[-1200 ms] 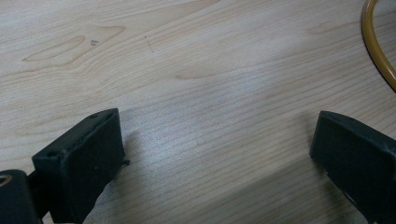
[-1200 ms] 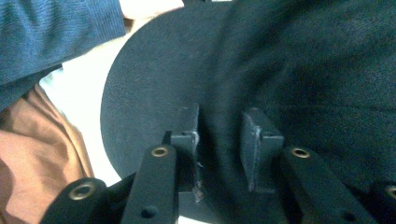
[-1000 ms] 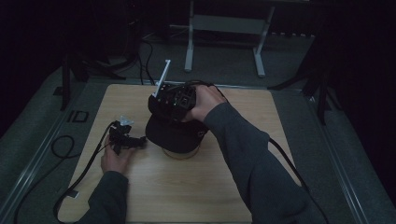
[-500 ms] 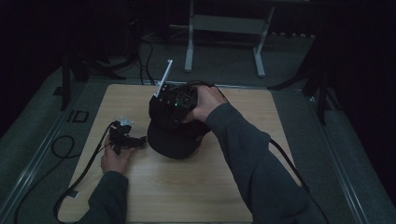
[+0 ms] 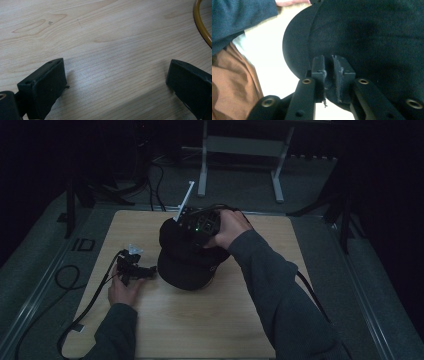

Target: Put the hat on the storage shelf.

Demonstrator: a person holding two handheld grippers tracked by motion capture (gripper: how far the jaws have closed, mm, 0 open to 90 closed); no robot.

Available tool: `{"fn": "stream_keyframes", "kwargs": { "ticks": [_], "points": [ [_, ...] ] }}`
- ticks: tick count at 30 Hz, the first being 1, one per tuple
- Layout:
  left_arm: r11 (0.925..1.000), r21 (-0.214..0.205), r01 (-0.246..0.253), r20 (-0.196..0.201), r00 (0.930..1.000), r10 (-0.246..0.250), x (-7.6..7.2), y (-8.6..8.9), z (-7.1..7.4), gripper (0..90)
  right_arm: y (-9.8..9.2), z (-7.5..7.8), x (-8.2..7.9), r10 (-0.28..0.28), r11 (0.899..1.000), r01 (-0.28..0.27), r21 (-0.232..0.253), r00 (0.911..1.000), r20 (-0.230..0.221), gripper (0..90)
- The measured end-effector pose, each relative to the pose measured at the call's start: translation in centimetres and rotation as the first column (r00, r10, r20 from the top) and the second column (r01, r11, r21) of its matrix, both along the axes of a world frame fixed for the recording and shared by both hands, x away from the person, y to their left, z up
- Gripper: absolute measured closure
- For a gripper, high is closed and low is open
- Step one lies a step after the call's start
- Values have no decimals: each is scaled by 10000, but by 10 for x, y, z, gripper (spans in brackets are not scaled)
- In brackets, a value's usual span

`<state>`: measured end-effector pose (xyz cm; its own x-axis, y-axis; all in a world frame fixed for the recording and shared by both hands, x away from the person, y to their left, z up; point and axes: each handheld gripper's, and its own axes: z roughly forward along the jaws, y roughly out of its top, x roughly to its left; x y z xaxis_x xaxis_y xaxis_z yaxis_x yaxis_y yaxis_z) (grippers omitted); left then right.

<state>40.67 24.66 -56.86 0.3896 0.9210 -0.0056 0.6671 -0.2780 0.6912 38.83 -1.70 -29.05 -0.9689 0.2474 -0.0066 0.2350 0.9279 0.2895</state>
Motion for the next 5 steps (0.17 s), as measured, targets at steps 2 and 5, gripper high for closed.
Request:
{"fn": "stream_keyframes", "kwargs": {
  "ticks": [2, 5],
  "points": [
    [10000, 0, 8, -12, 10000, -8, 0, 0, 0, 23, -3, 1, -1, 12, 10000, -12, -13, 10000, -11, 839],
    [10000, -1, 8, -10, 10000, -8, 0, 0, 0, 23, -6, 1, -2, 60, 9999, -60, -91, 10000, 16, 864]
  ]
}}
